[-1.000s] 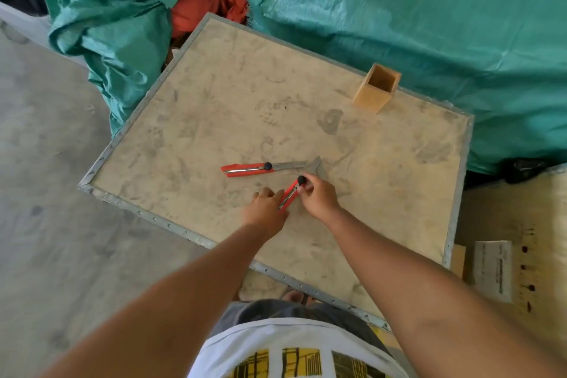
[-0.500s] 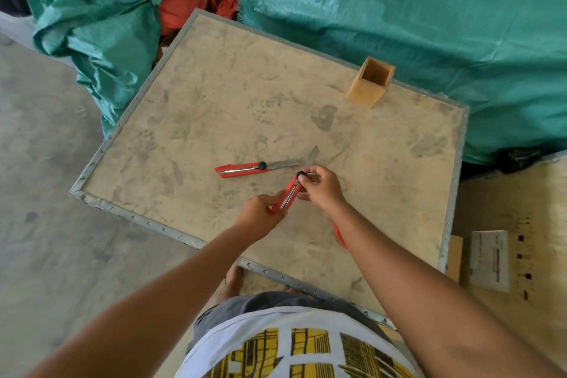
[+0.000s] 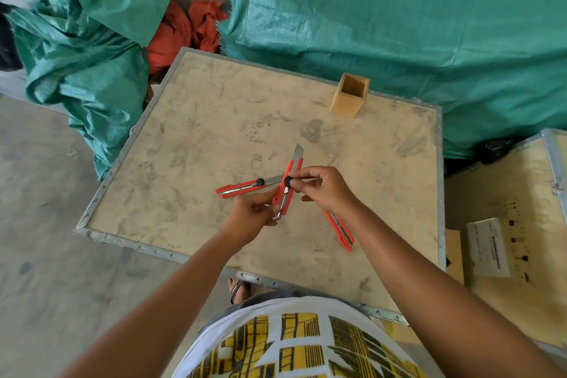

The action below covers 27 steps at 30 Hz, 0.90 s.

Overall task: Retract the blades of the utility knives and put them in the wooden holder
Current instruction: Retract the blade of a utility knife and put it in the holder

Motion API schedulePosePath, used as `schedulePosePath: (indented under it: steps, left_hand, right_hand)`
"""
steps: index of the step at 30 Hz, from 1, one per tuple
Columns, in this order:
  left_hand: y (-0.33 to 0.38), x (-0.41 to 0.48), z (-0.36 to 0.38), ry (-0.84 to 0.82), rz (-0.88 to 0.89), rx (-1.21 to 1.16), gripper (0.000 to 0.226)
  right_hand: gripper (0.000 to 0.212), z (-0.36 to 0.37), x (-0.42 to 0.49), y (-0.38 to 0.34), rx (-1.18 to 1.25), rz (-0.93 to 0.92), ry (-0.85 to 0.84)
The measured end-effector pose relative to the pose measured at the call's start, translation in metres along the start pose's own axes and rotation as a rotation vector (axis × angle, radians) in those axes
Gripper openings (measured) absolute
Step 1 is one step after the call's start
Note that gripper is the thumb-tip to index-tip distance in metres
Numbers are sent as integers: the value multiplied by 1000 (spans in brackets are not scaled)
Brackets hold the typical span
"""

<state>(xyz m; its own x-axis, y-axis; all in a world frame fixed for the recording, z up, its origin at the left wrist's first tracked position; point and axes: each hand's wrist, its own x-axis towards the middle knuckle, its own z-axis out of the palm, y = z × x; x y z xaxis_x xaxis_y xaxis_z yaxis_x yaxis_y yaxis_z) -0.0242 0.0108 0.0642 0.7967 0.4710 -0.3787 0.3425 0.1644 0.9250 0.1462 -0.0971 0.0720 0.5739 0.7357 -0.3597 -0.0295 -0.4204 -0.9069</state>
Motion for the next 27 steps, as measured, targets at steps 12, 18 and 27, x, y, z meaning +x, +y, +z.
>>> schedulePosePath:
  steps: [12,18,27]
  left_hand:
    - [25,-3,-9,-193,18,-90,49]
    - [34,-3,-6,-191,40,-142,42]
    - [37,2,-7,-130,28,-202,38]
  right_hand:
    - [20,-9,-28,-12,-218,-162,-60]
    - [28,-13,-34,-22,-300,-175,-53]
    - [19,-11,-41,-33,-307,-236,62]
